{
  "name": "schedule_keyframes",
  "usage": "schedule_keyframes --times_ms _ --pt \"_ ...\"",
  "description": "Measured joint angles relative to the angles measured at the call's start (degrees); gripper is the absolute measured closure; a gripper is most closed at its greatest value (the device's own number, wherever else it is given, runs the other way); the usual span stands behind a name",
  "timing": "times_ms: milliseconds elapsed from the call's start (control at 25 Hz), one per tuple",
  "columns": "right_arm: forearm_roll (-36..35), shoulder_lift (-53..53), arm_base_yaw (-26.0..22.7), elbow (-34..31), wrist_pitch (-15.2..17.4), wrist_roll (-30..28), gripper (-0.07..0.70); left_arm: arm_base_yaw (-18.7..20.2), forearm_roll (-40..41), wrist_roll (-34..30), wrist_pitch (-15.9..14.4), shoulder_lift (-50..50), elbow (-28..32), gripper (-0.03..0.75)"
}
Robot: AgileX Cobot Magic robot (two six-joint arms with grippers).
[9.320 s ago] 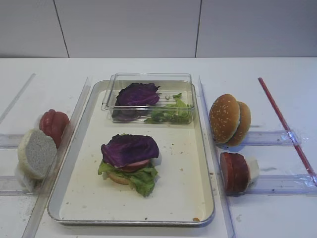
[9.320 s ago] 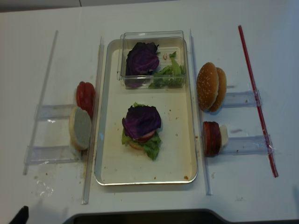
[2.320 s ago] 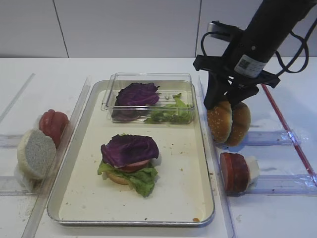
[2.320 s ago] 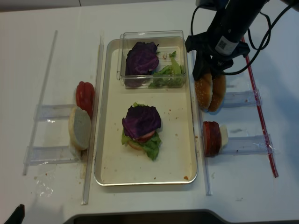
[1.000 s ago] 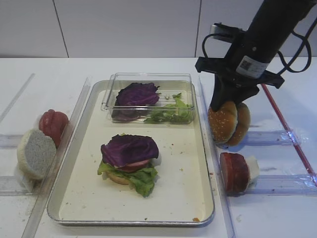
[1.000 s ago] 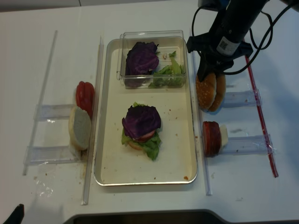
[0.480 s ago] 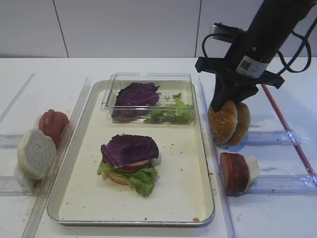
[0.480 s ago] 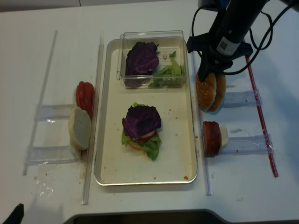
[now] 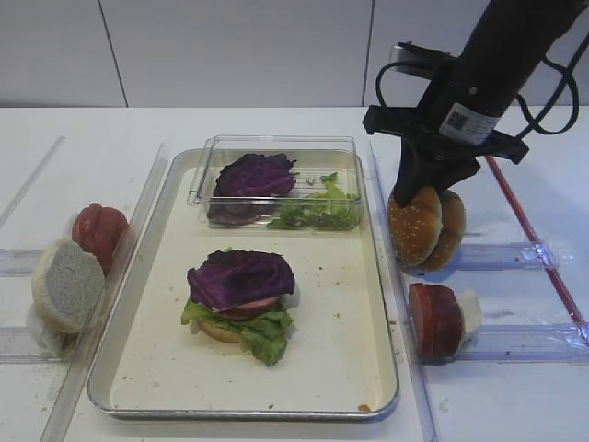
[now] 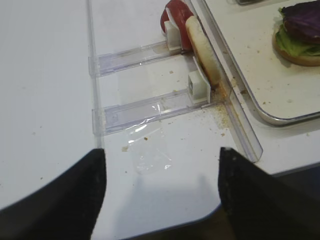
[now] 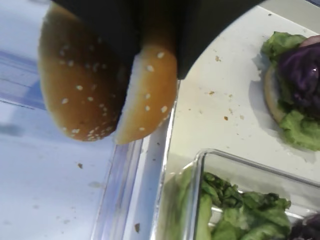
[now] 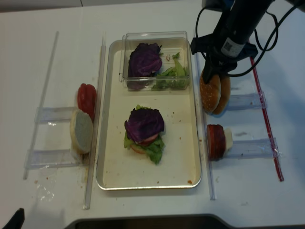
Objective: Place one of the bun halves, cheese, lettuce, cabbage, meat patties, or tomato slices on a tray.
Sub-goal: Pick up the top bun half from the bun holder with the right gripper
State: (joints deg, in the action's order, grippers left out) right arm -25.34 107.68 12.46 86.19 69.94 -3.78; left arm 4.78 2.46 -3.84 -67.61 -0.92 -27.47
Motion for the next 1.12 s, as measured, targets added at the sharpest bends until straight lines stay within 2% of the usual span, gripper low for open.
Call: schedule_keyframes --times_ms 320,1120 --pt "-0.9 -1.02 0.0 0.0 0.1 -1.15 0.475 0.0 0.0 0.11 0.0 0.0 0.0 0.276" --pt "-8.98 -2.38 0.0 0.0 0.1 -4.27 0.478 0.0 0.0 0.11 0.0 0.0 0.0 0.276"
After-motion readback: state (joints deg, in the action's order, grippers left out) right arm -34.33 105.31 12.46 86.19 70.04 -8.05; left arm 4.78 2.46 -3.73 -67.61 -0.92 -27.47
